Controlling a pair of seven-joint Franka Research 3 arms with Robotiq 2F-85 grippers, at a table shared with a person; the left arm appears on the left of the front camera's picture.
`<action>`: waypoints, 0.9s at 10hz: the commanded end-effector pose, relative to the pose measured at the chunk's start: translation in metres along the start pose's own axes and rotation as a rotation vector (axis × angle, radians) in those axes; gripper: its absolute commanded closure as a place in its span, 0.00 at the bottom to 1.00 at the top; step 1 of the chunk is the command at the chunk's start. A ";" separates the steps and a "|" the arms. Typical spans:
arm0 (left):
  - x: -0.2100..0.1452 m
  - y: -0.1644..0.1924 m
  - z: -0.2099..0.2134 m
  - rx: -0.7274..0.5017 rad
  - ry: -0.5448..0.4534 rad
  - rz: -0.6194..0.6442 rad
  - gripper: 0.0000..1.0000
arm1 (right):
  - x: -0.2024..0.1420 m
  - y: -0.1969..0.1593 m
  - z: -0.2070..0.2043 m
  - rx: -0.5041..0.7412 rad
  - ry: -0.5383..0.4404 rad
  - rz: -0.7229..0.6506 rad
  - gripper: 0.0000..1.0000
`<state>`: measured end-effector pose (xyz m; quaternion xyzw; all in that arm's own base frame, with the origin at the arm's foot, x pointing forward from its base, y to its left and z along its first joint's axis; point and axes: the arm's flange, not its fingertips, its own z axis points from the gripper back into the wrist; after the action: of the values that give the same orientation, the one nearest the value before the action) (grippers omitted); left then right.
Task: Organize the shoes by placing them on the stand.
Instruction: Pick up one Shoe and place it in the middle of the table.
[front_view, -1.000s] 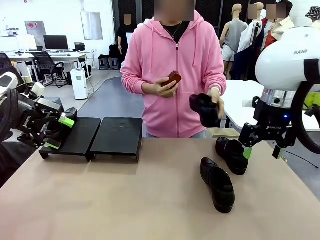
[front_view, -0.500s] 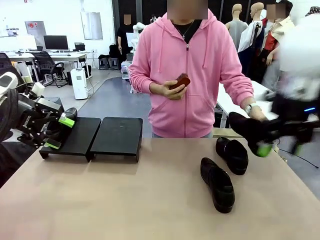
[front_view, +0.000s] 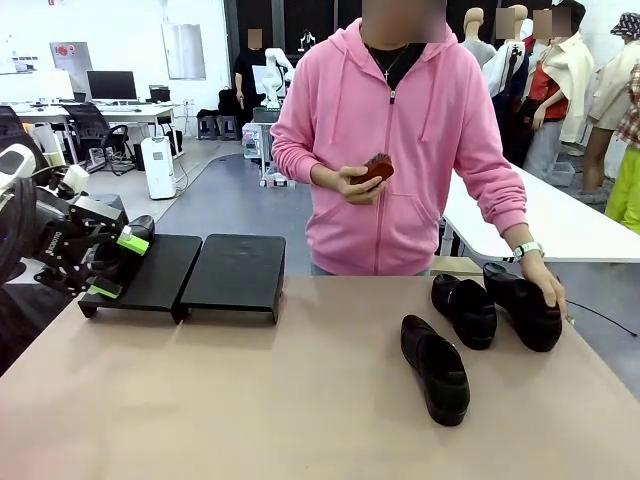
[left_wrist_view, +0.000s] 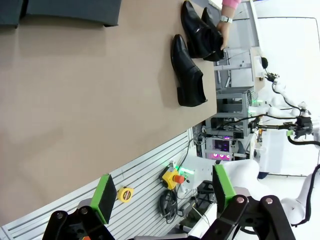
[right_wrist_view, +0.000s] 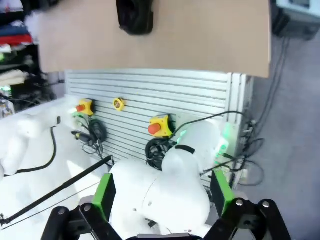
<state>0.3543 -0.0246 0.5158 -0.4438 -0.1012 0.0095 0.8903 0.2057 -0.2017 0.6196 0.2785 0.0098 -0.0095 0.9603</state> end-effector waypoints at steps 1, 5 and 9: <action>-0.001 -0.001 0.003 0.011 0.010 0.005 0.00 | 0.022 -0.010 -0.011 0.062 -0.016 0.016 0.00; -0.001 -0.001 0.003 0.011 0.010 0.005 0.00 | 0.055 0.056 -0.049 -0.104 -0.001 -0.026 0.00; -0.001 -0.001 0.003 0.011 0.010 0.005 0.00 | 0.156 0.190 -0.209 -0.383 0.066 -0.057 0.00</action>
<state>0.3541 -0.0258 0.5158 -0.4431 -0.1007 0.0084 0.8908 0.3345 0.0502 0.5550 0.1239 0.0508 -0.0103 0.9909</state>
